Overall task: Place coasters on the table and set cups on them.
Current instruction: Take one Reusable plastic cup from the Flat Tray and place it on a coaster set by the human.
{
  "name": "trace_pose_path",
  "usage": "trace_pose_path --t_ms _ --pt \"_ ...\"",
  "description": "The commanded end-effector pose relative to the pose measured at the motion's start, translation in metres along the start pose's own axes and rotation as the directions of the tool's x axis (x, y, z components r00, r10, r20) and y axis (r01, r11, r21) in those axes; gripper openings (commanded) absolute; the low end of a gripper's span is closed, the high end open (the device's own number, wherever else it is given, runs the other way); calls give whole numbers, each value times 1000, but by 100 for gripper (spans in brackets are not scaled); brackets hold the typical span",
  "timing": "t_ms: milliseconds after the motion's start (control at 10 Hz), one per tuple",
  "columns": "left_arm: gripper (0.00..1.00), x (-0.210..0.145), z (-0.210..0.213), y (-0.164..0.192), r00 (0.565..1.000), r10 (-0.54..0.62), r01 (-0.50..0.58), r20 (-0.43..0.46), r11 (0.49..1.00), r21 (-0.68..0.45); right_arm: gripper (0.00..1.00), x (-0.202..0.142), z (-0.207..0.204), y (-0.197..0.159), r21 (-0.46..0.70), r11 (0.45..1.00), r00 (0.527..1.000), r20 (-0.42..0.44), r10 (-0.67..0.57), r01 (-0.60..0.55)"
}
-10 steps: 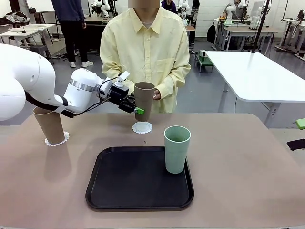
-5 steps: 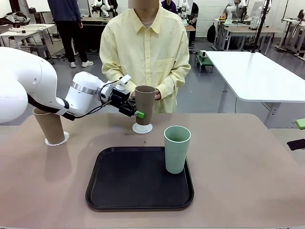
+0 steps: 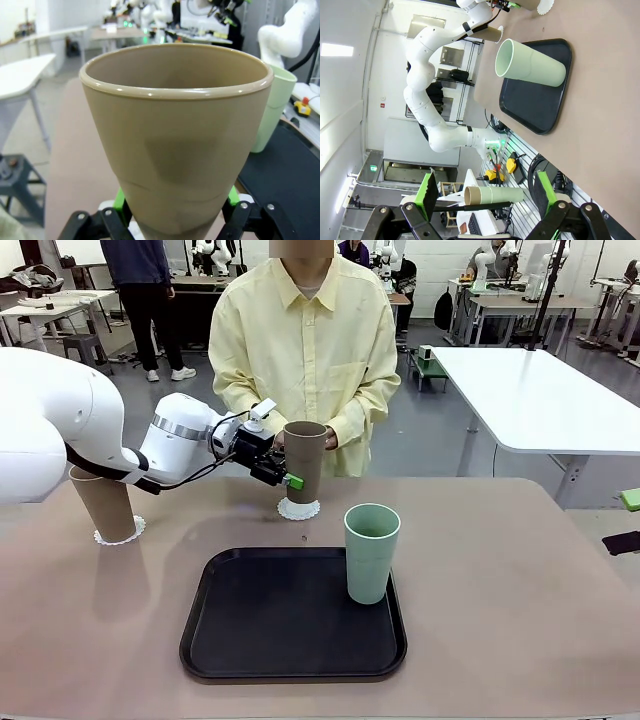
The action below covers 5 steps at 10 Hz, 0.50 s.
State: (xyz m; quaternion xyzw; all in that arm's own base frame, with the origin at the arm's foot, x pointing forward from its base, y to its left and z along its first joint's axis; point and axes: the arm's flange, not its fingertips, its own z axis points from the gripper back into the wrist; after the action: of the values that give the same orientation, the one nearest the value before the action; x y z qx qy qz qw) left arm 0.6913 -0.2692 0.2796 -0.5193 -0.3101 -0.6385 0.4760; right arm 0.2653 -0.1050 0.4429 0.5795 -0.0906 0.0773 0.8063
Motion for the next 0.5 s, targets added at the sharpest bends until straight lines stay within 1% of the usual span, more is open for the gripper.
trace_pose_path --t_ms 0,400 --pt "82 -3 2 13 999 -34 33 -24 999 -4 100 1 1 -1 18 1000 1000 5 12 -12" --pt "82 -14 0 19 999 -25 25 -33 1000 -17 100 1 1 -1 18 1000 1000 5 12 -12"
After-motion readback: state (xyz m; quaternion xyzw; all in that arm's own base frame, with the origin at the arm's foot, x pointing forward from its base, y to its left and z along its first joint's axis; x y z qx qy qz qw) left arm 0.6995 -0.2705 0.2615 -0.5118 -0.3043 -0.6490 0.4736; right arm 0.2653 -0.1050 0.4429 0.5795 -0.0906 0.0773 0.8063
